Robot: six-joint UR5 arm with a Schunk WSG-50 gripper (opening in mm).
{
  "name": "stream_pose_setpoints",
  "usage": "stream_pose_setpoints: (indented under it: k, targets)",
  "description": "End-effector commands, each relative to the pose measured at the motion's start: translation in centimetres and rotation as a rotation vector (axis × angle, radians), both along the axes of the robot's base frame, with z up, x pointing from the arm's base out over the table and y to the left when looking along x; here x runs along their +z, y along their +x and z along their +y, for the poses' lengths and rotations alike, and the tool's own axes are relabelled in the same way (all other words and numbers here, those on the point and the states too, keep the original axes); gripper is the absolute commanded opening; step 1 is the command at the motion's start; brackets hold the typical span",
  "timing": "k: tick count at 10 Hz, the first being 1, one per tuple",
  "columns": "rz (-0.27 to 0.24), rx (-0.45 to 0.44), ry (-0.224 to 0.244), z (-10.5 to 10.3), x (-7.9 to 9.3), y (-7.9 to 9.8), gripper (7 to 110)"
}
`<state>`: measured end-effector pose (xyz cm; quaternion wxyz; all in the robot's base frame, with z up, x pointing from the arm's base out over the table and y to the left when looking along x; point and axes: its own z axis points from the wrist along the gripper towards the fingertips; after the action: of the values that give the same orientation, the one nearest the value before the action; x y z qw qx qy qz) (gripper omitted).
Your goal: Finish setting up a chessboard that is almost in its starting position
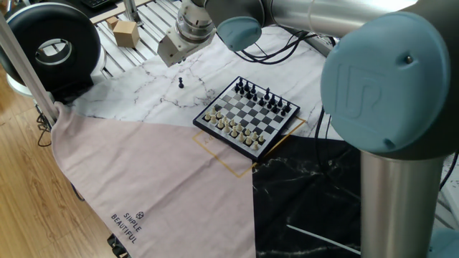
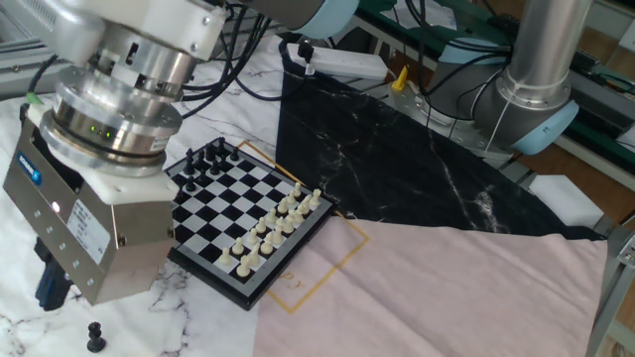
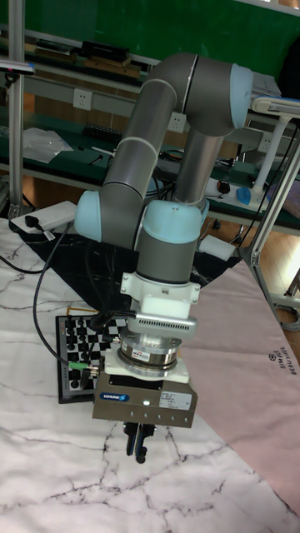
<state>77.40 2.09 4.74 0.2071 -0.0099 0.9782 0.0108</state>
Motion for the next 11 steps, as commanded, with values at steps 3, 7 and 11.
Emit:
stream_pose_setpoints:
  k: [3, 7, 11]
  targets:
    - [0.05, -0.021, 0.047, 0.8, -1.6, -0.6, 7]
    - [0.092, -0.028, 0.071, 1.4, -1.4, -1.8, 7]
    - [0.112, -0.01, 0.093, 2.0, -1.0, -2.5, 7]
